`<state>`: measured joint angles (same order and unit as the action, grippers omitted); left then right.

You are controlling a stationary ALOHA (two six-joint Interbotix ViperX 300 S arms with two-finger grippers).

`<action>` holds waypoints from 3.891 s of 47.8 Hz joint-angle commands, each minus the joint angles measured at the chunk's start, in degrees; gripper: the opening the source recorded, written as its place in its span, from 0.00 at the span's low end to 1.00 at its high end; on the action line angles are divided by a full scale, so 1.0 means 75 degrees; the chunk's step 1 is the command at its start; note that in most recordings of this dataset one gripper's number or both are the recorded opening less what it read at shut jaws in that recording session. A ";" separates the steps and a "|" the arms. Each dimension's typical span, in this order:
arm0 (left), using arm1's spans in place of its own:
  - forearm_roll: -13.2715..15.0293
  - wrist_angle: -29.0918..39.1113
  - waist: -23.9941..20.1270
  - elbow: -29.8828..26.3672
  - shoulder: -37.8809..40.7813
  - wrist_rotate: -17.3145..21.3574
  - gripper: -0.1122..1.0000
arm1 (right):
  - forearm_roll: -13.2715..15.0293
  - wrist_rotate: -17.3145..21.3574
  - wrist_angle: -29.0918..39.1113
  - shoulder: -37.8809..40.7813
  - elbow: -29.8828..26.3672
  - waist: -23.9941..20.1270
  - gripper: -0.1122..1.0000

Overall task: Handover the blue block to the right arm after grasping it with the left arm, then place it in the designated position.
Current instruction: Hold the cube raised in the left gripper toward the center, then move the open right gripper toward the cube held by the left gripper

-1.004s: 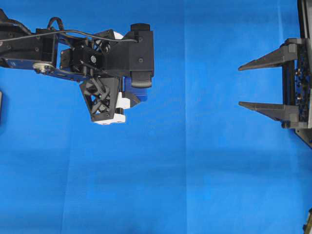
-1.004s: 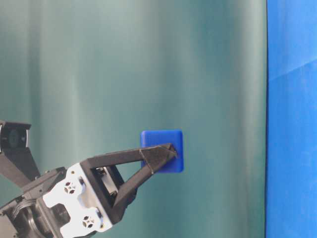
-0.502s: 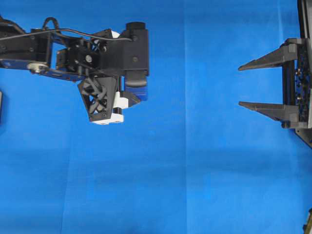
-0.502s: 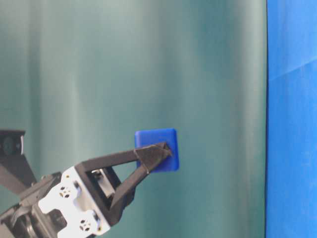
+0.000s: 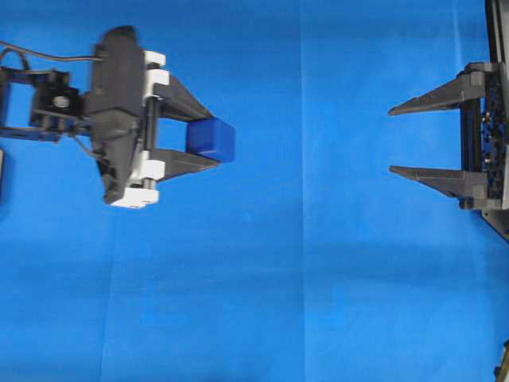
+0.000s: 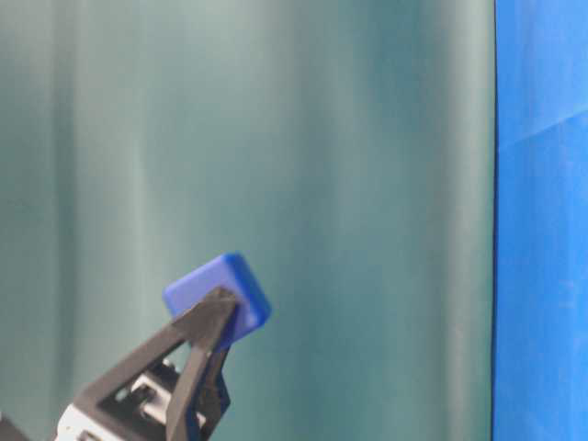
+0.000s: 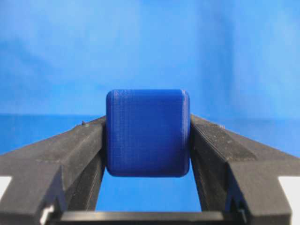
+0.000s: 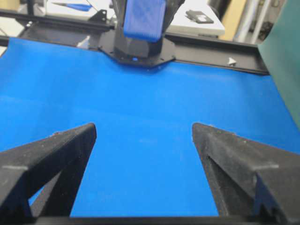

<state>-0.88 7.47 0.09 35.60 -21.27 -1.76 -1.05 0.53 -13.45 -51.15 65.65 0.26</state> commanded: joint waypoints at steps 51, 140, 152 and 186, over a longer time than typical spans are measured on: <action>0.0023 -0.2508 0.0035 0.1266 -0.0668 -0.0035 0.52 | 0.0703 -0.0328 0.0188 0.0070 -0.0363 -0.0012 0.98; 0.0035 -0.2543 0.0023 0.1266 -0.0668 -0.0059 0.52 | 0.6410 -0.3035 0.1652 0.0680 -0.1348 -0.0305 0.96; 0.0047 -0.2543 0.0023 0.1266 -0.0668 -0.0059 0.52 | 0.6422 -0.3035 0.1652 0.0668 -0.1348 -0.0305 0.96; 0.0035 -0.2543 0.0035 0.1266 -0.0668 -0.0059 0.52 | 0.6422 -0.3035 0.1652 0.0727 -0.1406 -0.0305 0.96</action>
<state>-0.70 -10.99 0.18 45.79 -25.58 -2.11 47.02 -22.41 -0.79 -45.97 57.04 -1.85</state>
